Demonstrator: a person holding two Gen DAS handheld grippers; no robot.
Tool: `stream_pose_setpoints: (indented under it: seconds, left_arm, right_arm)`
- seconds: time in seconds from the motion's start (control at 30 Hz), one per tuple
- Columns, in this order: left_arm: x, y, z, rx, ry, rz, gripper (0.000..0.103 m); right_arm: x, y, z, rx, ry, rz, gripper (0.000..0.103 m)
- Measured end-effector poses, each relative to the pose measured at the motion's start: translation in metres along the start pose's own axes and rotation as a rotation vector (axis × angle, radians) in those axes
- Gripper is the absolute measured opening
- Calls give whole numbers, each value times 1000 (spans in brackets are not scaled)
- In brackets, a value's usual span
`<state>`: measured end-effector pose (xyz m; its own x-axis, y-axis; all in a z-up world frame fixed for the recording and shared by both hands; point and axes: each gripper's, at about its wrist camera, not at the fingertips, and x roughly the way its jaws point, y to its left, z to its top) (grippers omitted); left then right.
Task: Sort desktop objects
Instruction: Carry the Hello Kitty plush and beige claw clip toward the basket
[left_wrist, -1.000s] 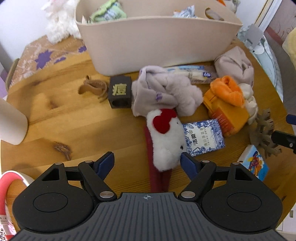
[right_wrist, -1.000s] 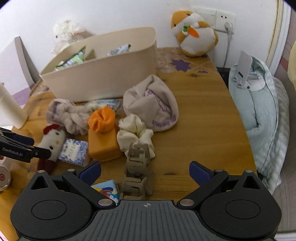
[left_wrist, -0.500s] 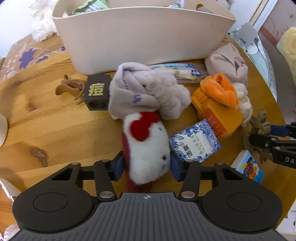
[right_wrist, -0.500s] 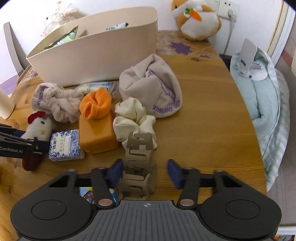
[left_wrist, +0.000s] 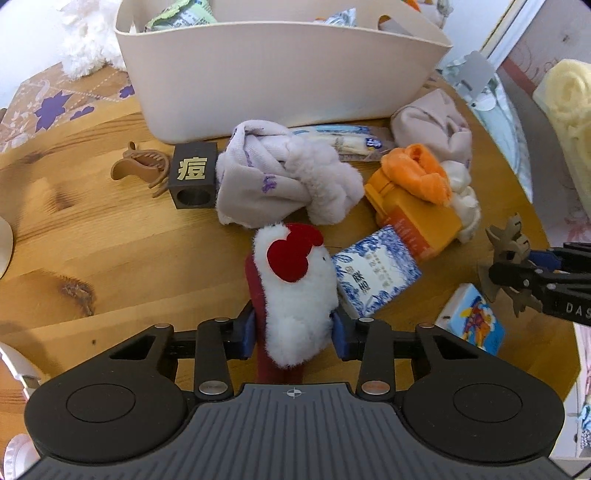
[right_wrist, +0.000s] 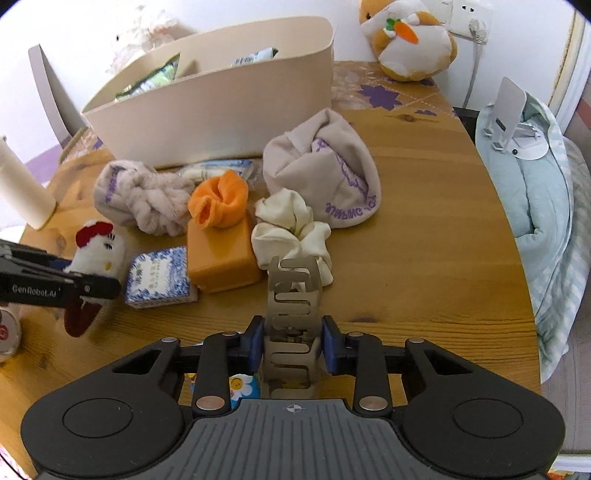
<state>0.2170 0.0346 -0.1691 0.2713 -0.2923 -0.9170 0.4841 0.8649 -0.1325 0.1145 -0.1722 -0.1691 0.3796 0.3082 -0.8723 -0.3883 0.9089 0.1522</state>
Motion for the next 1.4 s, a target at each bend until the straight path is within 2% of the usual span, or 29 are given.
stream_pose_setpoints:
  seconds: [0.17,0.33,0.47,0.63,0.93,1.03,1.17,1.27,1.4]
  left_arm:
    - [-14,2,0,5,-13,-22,40]
    - [-37,4,3,38,-54,3,40]
    - [-56,14,5,0,-89,7,40]
    - [-90,24,17,-2,-186,33,40]
    - [-141,28,73,24,-379,65,41]
    - [-144,23,94,18,-445,73,41]
    - [-137,11,120,59,-477,75,41]
    - [-122,1,138,92,-474,91,41]
    - [-95,-2,151,71,-432,109,41]
  right_arm:
    - [-11,-4,5,17,-29,13,29]
    - [-27,-8,14,38,-74,37,29]
    - [-43,-14,26,52,-122,44,29]
    - [-65,-19,49,36,-193,64,30]
    - [-90,-8,122,-47,-348,89,29]
    - [-85,-6,145,-51,-369,102,29]
    - [-73,3,172,-76,-395,99,29]
    - [-58,16,187,-109,-384,69,29]
    - [-35,29,202,-104,-349,47,29]
